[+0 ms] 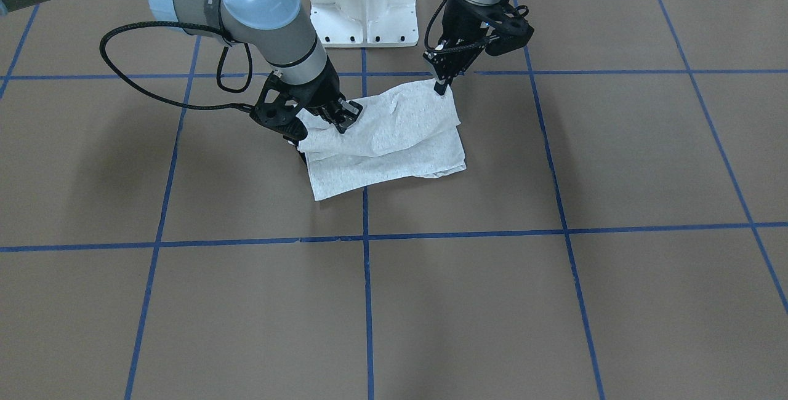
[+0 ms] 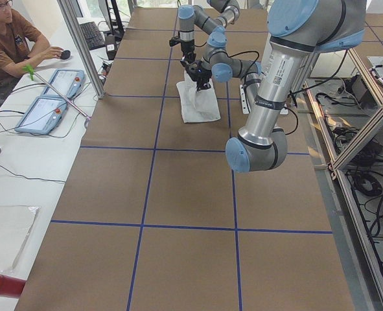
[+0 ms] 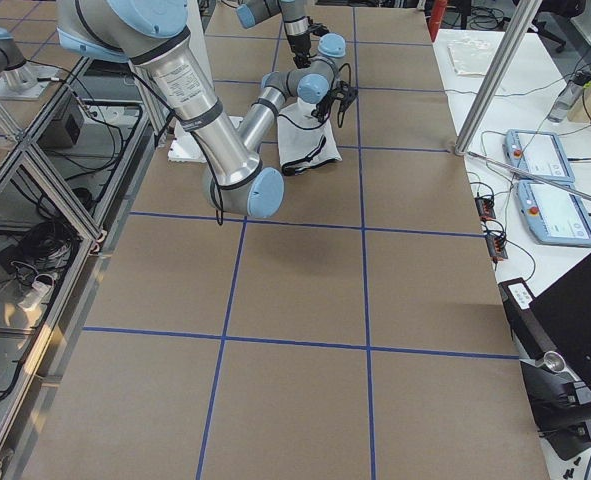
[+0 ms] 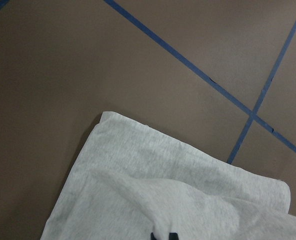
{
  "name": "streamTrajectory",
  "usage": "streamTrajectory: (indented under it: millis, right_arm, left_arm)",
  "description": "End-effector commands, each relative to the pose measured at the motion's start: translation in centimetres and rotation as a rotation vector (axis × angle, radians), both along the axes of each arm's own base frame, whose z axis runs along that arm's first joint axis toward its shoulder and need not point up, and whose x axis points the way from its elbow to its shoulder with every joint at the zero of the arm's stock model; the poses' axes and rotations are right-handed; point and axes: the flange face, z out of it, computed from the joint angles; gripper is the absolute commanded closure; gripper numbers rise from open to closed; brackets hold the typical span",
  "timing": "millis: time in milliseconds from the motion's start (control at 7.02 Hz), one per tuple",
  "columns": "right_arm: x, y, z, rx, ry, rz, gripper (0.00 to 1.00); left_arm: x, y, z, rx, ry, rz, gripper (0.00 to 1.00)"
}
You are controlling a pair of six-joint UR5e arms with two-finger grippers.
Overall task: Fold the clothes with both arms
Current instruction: 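Fold the near edge over the shirt away from the robot with both grippers, then open both grippers and raise them off the folded shirt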
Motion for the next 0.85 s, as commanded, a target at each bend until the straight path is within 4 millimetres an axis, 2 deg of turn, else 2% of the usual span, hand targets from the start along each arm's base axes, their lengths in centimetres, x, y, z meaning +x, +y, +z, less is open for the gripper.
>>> streamTrajectory:
  millis: [0, 142, 285, 427, 712]
  right_arm:
    - [-1.0, -1.0, 1.0, 0.011, -0.02, 0.006, 0.89]
    - [-1.1, -1.2, 1.1, 0.009, -0.019, 0.008, 0.01]
    - [-0.4, -2.0, 1.3, 0.008, -0.016, 0.023, 0.0]
    - [0.6, -3.0, 1.3, 0.008, -0.017, 0.039, 0.0]
    - [2.2, -5.0, 2.0, 0.034, -0.009, 0.036, 0.0]
  left_arm:
    - [0.5, -0.7, 0.4, -0.004, 0.009, -0.013, 1.0]
    - [0.4, -1.4, 0.5, -0.003, 0.025, -0.028, 0.62]
    - [-0.1, -3.2, 1.1, -0.008, 0.013, -0.059, 0.28]
    - [-1.5, -6.0, 2.3, -0.014, -0.018, -0.106, 0.05]
    - [-5.7, -10.5, 3.8, -0.009, -0.048, -0.056, 0.04]
